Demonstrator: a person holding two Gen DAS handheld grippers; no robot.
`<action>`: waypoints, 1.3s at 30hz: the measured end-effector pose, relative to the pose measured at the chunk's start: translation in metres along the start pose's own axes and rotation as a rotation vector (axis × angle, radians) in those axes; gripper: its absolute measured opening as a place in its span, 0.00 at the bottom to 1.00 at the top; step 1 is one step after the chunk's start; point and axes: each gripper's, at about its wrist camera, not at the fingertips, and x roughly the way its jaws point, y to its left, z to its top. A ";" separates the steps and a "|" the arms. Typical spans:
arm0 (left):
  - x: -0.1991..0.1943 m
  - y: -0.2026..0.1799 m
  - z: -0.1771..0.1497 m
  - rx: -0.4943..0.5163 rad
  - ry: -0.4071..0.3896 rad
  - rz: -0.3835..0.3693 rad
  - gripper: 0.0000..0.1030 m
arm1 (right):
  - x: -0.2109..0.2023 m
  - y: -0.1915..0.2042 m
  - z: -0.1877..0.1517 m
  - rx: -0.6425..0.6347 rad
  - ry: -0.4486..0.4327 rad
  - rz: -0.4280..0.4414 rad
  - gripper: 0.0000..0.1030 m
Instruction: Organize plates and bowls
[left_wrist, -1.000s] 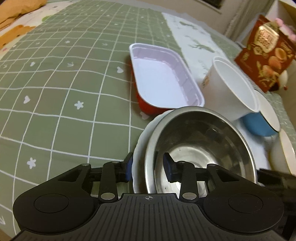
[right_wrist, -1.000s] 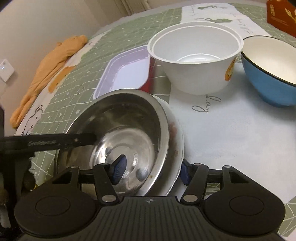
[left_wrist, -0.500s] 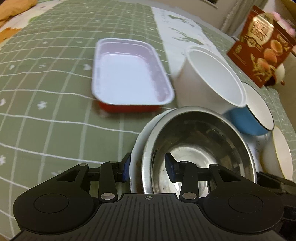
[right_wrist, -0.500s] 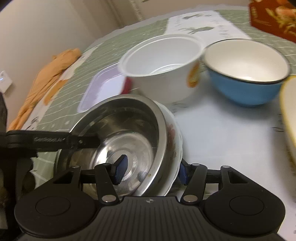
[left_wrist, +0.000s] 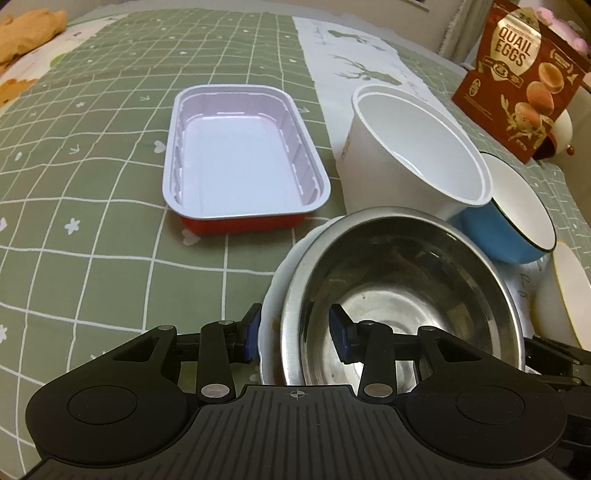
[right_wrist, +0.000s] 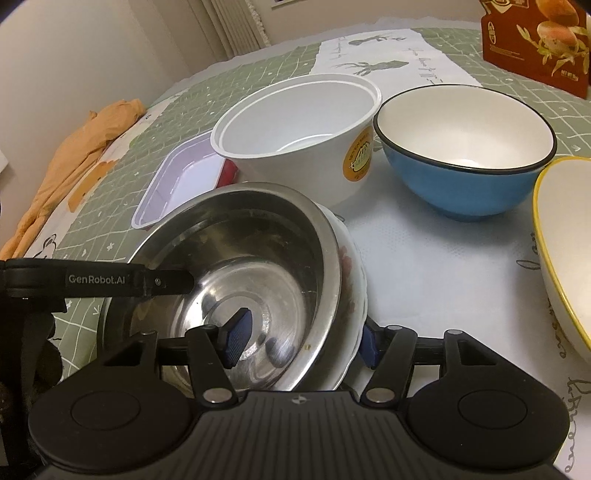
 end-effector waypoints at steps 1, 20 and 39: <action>0.000 0.001 0.000 -0.003 -0.001 -0.005 0.40 | 0.000 0.000 0.000 -0.004 -0.001 -0.003 0.59; -0.001 0.000 -0.002 0.013 -0.022 0.015 0.34 | 0.002 0.005 -0.003 -0.068 -0.019 -0.034 0.62; -0.100 -0.112 0.058 0.001 -0.321 -0.511 0.25 | -0.151 -0.093 0.073 0.049 -0.511 -0.328 0.78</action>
